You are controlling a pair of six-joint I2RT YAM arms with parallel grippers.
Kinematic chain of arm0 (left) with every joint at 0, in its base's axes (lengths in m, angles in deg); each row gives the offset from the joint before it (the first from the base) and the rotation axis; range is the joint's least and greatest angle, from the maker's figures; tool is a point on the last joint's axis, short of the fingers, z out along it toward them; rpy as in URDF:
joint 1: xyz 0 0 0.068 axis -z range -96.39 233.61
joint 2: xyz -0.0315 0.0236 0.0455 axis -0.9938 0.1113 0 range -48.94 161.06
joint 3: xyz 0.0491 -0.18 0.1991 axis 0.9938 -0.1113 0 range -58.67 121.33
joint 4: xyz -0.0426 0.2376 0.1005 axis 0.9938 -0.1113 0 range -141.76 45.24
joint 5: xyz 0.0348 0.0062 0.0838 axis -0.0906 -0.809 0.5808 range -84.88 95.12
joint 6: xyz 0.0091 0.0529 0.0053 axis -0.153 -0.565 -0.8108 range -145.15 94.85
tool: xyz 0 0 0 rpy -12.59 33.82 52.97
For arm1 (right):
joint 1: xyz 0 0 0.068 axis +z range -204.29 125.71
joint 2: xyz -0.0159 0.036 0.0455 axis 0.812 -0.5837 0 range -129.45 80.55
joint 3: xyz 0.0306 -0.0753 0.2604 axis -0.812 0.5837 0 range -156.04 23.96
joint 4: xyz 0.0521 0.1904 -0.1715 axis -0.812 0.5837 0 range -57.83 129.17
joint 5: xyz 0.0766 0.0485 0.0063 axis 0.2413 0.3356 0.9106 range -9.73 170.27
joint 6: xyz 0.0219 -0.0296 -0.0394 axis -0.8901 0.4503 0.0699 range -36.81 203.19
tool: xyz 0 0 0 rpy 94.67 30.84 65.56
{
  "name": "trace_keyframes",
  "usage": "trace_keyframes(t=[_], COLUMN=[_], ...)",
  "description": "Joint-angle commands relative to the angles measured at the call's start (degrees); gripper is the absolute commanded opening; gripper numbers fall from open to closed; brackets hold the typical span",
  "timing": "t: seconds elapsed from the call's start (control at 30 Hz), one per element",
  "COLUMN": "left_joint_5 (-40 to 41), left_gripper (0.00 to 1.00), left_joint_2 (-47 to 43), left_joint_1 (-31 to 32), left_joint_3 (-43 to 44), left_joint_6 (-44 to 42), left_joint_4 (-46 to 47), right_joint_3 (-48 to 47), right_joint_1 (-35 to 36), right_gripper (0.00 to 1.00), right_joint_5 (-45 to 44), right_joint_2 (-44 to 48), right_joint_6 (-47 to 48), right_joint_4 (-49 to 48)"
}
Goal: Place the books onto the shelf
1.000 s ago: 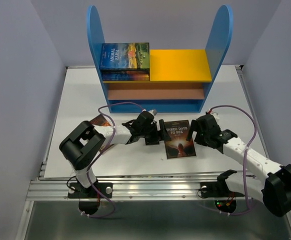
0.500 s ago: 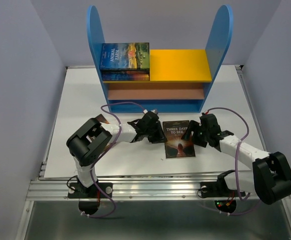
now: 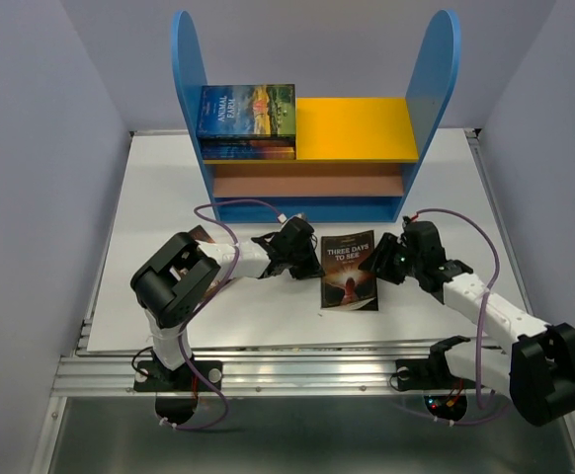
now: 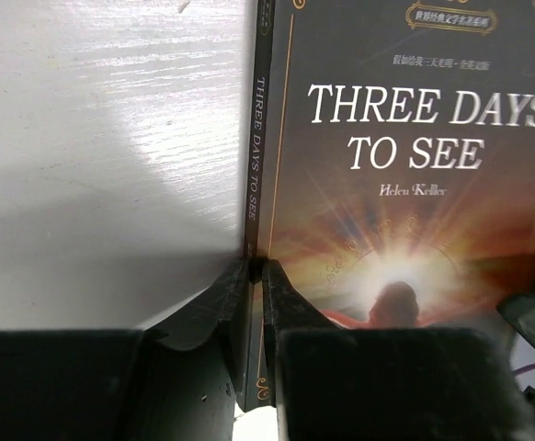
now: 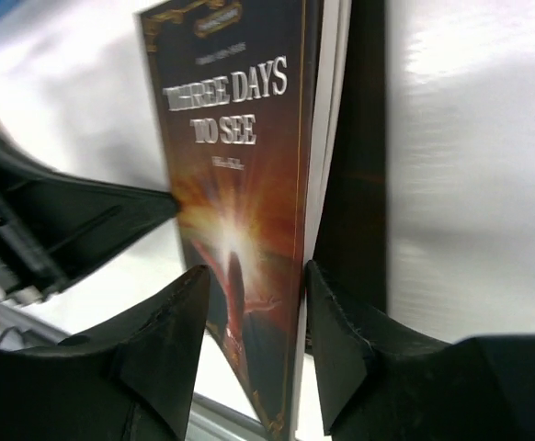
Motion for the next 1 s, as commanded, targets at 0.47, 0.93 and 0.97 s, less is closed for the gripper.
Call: trace_keyframes(t=[0.47, 0.93, 0.97], left_joint_5=[0.3, -6.29, -6.56], left_gripper=[0.17, 0.99, 0.99], left_joint_2=[-2.45, -19.93, -22.29], left_joint_1=[1.47, -0.02, -0.02], left_joint_3=[0.93, -10.74, -11.63], left_joint_6=[1.29, -1.25, -1.78], left_joint_4=[-1.8, 10.32, 12.94], right_joint_3=[-0.58, -3.48, -4.62], right_joint_1=[0.68, 0.68, 0.68], right_gripper=[0.01, 0.01, 0.01], right_joint_5=[3.93, 8.4, 10.41], right_joint_2=[-3.4, 13.65, 13.91], right_joint_6=[-2.72, -0.08, -0.08], right_joint_4=[-8.08, -6.67, -6.5])
